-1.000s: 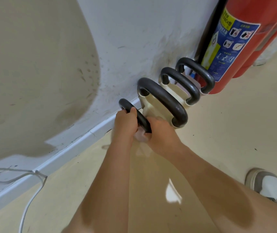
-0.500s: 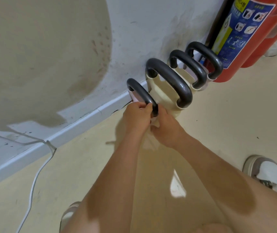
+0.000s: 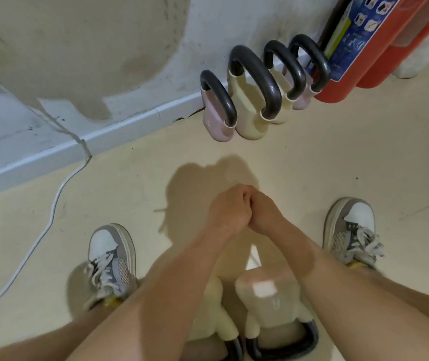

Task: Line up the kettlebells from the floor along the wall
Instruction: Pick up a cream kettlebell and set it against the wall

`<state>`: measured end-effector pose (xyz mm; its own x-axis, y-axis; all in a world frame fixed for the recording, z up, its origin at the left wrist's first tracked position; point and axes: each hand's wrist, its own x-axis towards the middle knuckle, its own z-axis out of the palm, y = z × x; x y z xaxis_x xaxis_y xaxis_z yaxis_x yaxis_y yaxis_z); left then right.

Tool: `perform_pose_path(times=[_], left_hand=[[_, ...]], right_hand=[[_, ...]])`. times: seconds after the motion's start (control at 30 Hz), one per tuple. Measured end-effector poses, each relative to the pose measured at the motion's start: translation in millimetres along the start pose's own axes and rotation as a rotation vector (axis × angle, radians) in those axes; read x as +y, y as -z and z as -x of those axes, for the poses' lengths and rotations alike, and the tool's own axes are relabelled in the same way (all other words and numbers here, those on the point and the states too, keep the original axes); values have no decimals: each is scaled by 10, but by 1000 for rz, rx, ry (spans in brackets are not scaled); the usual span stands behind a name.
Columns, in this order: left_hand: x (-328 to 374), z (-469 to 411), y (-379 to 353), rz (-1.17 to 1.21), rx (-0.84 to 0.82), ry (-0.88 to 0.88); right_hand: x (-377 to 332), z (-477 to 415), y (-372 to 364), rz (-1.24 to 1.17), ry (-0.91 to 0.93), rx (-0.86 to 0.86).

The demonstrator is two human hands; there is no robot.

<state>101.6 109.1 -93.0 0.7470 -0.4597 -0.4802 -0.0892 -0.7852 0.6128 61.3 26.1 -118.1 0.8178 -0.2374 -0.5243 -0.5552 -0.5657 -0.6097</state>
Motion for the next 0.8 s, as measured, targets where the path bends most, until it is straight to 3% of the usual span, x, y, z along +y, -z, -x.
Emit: perform_pose_path(times=[0.13, 0.23, 0.3, 0.37, 0.47, 0.6, 0.8], left_hand=[[-189, 615, -212, 94, -19, 18], [-309, 1047, -381, 35, -95, -38], [-421, 1287, -463, -105, -216, -43], [-563, 1518, -515, -287, -390, -44], [-881, 1849, -600, -588, -604, -89], [-1336, 2062, -703, -733, -658, -92], [-1502, 2058, -1048, -595, -629, 55]], right_hand=[[356, 534, -308, -51, -211, 120], [616, 918, -412, -93, -298, 222], [694, 1146, -486, -4, -208, 327], [672, 1311, -599, 119, 7, 361], [543, 1505, -891, 185, 179, 67], [507, 1741, -1385, 321, 211, -240], [818, 2038, -1619, 424, -10, -273]])
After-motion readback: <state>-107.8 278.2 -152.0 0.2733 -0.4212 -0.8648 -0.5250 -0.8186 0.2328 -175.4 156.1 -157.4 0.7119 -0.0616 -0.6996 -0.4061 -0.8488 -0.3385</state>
